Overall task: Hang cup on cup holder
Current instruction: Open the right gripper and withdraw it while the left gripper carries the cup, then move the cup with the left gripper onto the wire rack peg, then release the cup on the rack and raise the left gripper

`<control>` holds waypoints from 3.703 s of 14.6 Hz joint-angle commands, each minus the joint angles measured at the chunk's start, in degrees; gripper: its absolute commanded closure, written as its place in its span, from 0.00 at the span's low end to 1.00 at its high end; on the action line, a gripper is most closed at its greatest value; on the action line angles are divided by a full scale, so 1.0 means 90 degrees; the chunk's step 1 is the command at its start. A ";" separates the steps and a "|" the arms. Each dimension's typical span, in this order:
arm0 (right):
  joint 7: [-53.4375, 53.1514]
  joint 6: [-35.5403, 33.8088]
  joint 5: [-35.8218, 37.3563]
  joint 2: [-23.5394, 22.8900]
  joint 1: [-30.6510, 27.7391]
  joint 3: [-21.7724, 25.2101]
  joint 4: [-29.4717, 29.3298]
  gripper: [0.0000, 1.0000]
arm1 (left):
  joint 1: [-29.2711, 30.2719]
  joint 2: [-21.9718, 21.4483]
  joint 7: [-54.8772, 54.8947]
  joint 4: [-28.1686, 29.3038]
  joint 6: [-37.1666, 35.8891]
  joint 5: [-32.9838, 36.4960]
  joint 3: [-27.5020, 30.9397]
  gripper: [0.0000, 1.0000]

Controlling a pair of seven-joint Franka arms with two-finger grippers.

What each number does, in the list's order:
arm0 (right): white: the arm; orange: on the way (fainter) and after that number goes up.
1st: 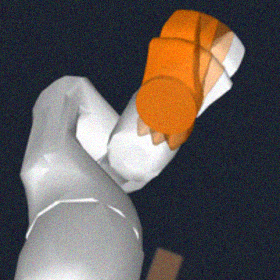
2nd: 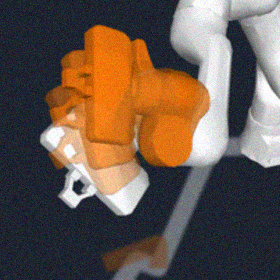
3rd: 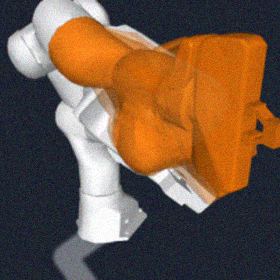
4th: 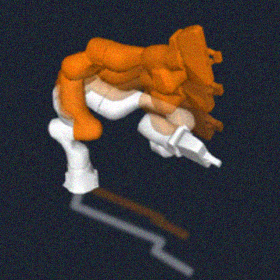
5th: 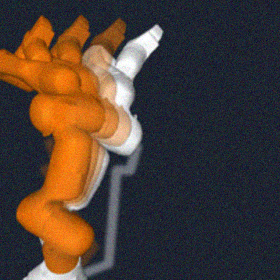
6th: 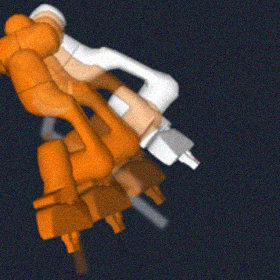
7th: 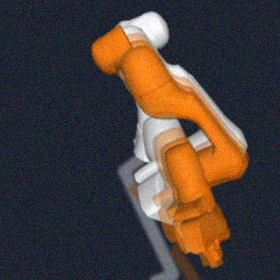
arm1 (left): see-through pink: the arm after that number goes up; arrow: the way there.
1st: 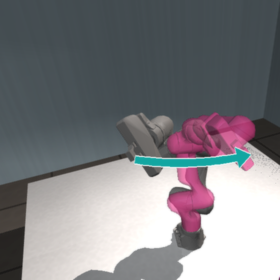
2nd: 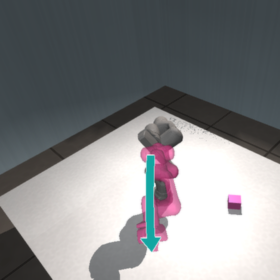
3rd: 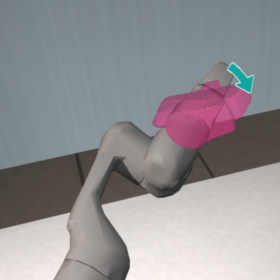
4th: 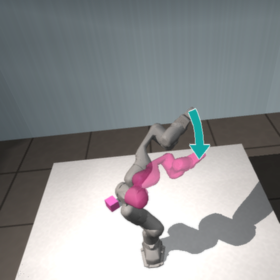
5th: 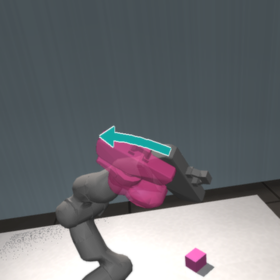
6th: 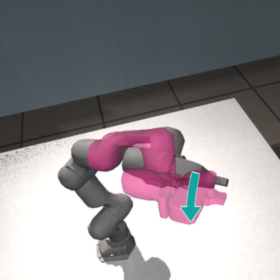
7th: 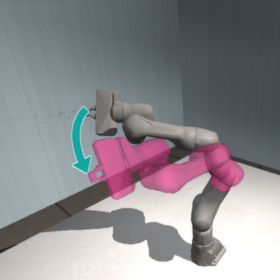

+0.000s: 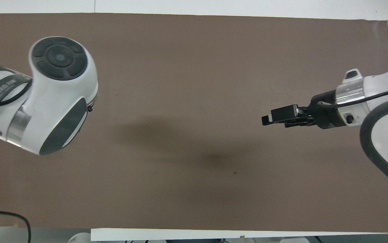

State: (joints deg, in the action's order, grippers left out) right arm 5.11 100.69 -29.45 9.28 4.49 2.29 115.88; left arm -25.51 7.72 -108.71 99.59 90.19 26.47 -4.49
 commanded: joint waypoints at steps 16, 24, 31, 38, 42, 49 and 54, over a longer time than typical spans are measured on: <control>0.0028 -0.2252 0.3722 -0.0982 -0.0782 -0.0108 -0.2993 0.01 | 0.0442 0.2531 -0.1593 -0.0519 -0.1115 0.4930 0.0509 1.00; 0.0048 -0.2330 0.3517 -0.0895 -0.0831 -0.0098 -0.2847 0.01 | 0.0579 0.2385 -0.1885 -0.0002 -0.0890 0.4920 0.0480 1.00; 0.0028 -0.2330 0.3517 -0.0729 -0.0783 -0.0108 -0.2651 0.01 | 0.0667 0.2336 -0.1895 0.0028 -0.0675 0.4901 0.0480 0.21; 0.0028 -0.2330 0.3517 -0.0719 -0.0841 -0.0127 -0.2651 0.01 | 0.0541 0.2161 -0.1603 -0.0449 -0.0625 0.4658 0.0450 0.00; 0.0028 -0.2330 0.3517 -0.0719 -0.0831 -0.0127 -0.2651 0.01 | 0.0461 0.1558 -0.0512 -0.0754 -0.0666 0.3790 0.0441 0.00; 0.0028 -0.2330 0.3517 -0.0719 -0.0822 -0.0127 -0.2651 0.01 | 0.0861 -0.0163 0.4203 -0.0441 -0.0139 0.1067 0.0470 0.00; 0.0028 -0.2320 0.3517 -0.0719 -0.0822 -0.0127 -0.2651 0.01 | 0.1456 -0.0739 0.6792 -0.0480 -0.0060 -0.0205 0.0509 0.00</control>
State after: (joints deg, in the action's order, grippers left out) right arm 5.20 79.87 3.32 1.66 -2.14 1.54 90.82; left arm -14.38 4.16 -55.20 93.27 88.29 28.27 -0.01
